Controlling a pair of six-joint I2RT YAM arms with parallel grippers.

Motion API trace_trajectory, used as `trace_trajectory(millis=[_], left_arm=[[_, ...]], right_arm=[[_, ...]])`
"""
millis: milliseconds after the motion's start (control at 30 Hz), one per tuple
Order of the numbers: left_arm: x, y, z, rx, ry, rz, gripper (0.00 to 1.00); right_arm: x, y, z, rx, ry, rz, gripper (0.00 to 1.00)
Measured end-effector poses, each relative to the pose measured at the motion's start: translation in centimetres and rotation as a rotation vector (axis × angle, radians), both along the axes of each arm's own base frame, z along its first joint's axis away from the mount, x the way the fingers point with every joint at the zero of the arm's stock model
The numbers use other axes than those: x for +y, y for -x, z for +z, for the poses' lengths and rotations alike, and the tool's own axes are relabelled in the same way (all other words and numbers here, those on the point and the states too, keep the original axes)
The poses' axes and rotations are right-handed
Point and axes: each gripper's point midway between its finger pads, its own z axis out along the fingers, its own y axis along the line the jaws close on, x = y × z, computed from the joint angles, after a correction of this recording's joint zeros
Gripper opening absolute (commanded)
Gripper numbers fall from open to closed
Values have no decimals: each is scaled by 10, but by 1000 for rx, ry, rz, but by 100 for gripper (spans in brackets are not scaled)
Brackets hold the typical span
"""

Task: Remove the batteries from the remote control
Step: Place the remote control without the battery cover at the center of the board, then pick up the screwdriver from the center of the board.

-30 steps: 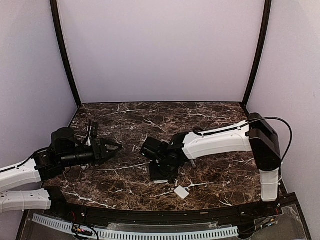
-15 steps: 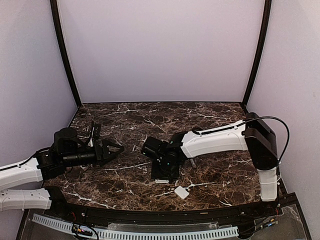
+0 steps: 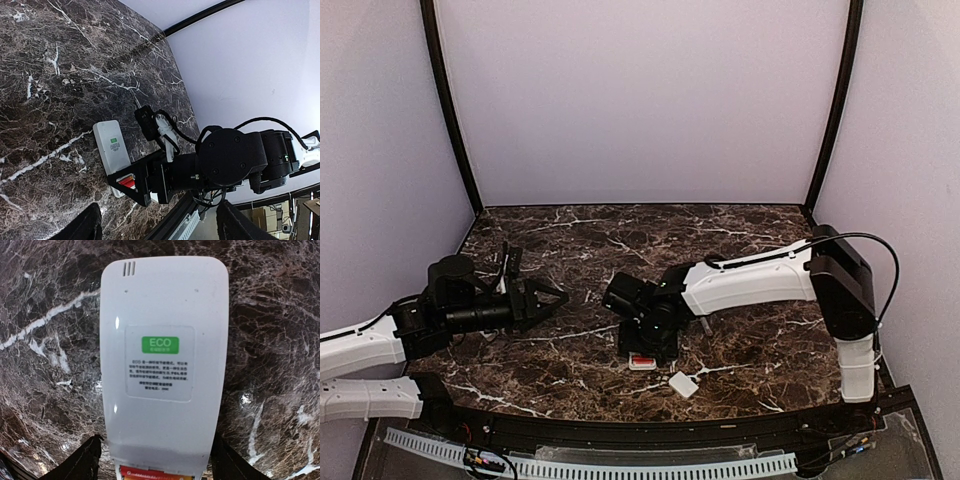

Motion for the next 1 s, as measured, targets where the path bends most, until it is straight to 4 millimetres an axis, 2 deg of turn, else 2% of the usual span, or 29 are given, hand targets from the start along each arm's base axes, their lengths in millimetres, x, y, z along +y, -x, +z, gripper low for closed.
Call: trace_trajectory(millis=[167, 267, 367, 500, 567, 633, 700, 900, 1000], left_arm=[[1, 1, 2, -5, 5, 0, 78], [1, 1, 4, -8, 8, 0, 78], [1, 1, 4, -8, 8, 1, 78], [2, 1, 3, -8, 6, 5, 78], [2, 0, 3, -6, 4, 6, 78], [1, 0, 0, -1, -1, 5, 78], [0, -1, -4, 11, -11, 5, 78], [-2, -3, -17, 45, -40, 3, 79], [-3, -4, -22, 57, -51, 0, 79]], right_arm=[[-2, 0, 2, -4, 1, 4, 76], [-4, 0, 12, -21, -9, 12, 75], [-5, -3, 44, -80, -47, 37, 76], [-12, -10, 104, -189, -130, 55, 75], [-20, -13, 125, -235, -154, 57, 74], [-33, -16, 135, -262, -156, 57, 73], [-51, -23, 131, -269, -130, 51, 72], [-112, -49, 87, -216, 21, -17, 65], [-133, -57, 74, -189, 59, -40, 62]])
